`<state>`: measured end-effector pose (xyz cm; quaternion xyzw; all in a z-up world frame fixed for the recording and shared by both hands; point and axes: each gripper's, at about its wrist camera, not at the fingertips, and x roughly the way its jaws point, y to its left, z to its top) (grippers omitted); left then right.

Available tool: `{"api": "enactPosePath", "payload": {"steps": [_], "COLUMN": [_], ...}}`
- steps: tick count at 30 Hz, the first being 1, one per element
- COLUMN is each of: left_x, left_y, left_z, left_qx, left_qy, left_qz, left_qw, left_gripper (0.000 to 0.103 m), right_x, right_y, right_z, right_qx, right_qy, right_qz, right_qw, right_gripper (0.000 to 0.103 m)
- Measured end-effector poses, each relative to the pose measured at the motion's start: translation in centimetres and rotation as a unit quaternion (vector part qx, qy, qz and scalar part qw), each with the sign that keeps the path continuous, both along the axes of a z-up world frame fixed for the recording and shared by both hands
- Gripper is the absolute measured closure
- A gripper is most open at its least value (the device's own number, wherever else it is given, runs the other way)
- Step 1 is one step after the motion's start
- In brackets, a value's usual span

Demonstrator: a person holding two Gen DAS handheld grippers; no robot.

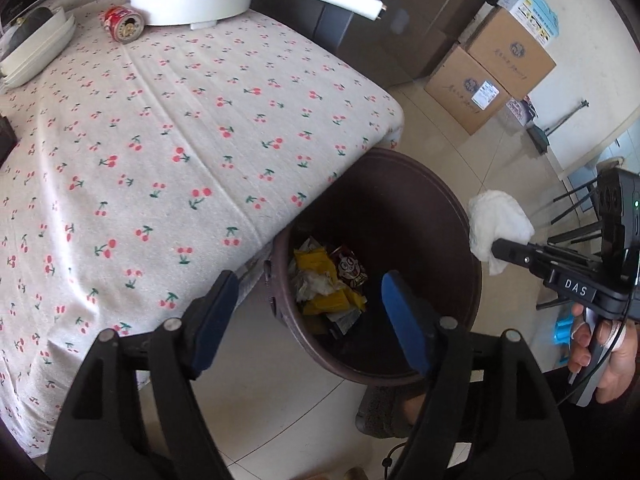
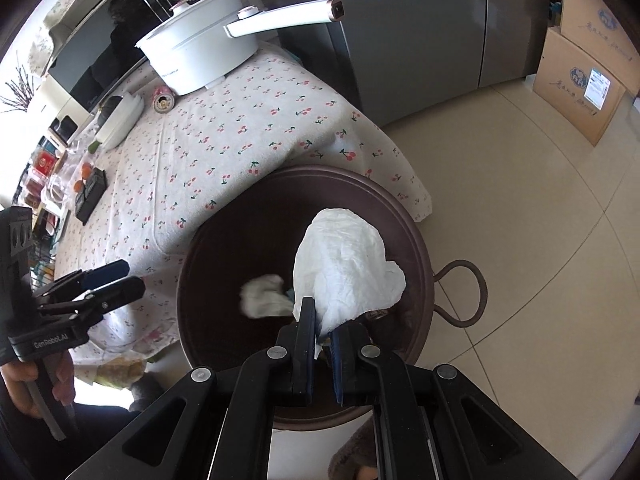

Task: Collect trash
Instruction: 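Release the white tissue into the bin with the right tool, then move both open tools back over the table toward the can and black tray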

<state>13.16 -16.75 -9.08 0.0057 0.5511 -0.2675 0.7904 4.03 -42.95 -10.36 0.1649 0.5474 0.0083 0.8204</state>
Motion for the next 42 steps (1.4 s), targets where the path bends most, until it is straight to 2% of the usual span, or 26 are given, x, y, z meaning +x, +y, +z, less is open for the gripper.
{"api": "enactPosePath", "payload": {"steps": [2, 6, 7, 9, 10, 11, 14, 20, 29, 35, 42], "left_x": [0.2, 0.4, 0.4, 0.4, 0.4, 0.4, 0.4, 0.5, 0.2, 0.7, 2.8], "left_y": [1.3, 3.7, 4.4, 5.3, 5.9, 6.4, 8.3, 12.3, 18.9, 23.0, 26.7], "left_z": [0.4, 1.1, 1.3, 1.7, 1.8, 2.0, 2.4, 3.0, 3.2, 3.4, 3.7], "left_qx": [0.001, 0.001, 0.001, 0.000, 0.000, 0.000, 0.000, 0.000, 0.020, 0.054, 0.078], "left_qy": [-0.008, -0.018, -0.021, -0.026, -0.028, -0.030, -0.034, -0.038, -0.047, -0.063, -0.080], "left_qz": [0.019, 0.050, 0.058, 0.070, 0.075, 0.081, 0.099, 0.136, 0.189, 0.240, 0.281], "left_qw": [0.9998, 0.9986, 0.9981, 0.9972, 0.9968, 0.9963, 0.9945, 0.9899, 0.9807, 0.9673, 0.9533], "left_gripper": [0.023, 0.022, 0.022, 0.021, 0.020, 0.020, 0.020, 0.020, 0.018, 0.008, 0.006], "right_x": [0.3, 0.8, 1.0, 1.3, 1.5, 1.7, 2.5, 4.9, 8.5, 11.3, 15.4], "right_y": [0.3, 1.3, 1.4, 1.9, 2.1, 2.4, 3.6, 7.2, 13.4, 17.1, 20.5], "right_z": [0.1, 0.2, 0.3, 0.3, 0.4, 0.5, 1.4, 3.0, 4.7, 4.6, 3.9], "right_qx": [0.001, 0.001, 0.000, -0.001, -0.006, -0.013, -0.020, -0.005, 0.011, 0.005, -0.015], "right_qy": [-0.001, 0.000, 0.002, 0.009, 0.013, 0.012, 0.001, -0.016, -0.031, -0.033, -0.039], "right_qz": [0.003, 0.009, 0.006, 0.001, -0.003, -0.008, -0.004, 0.018, 0.041, 0.045, 0.048], "right_qw": [1.000, 1.000, 1.000, 1.000, 1.000, 1.000, 1.000, 1.000, 0.999, 0.998, 0.998], "right_gripper": [0.094, 0.093, 0.090, 0.072, 0.050, 0.037, 0.035, 0.032, 0.029, 0.026, 0.025]}}
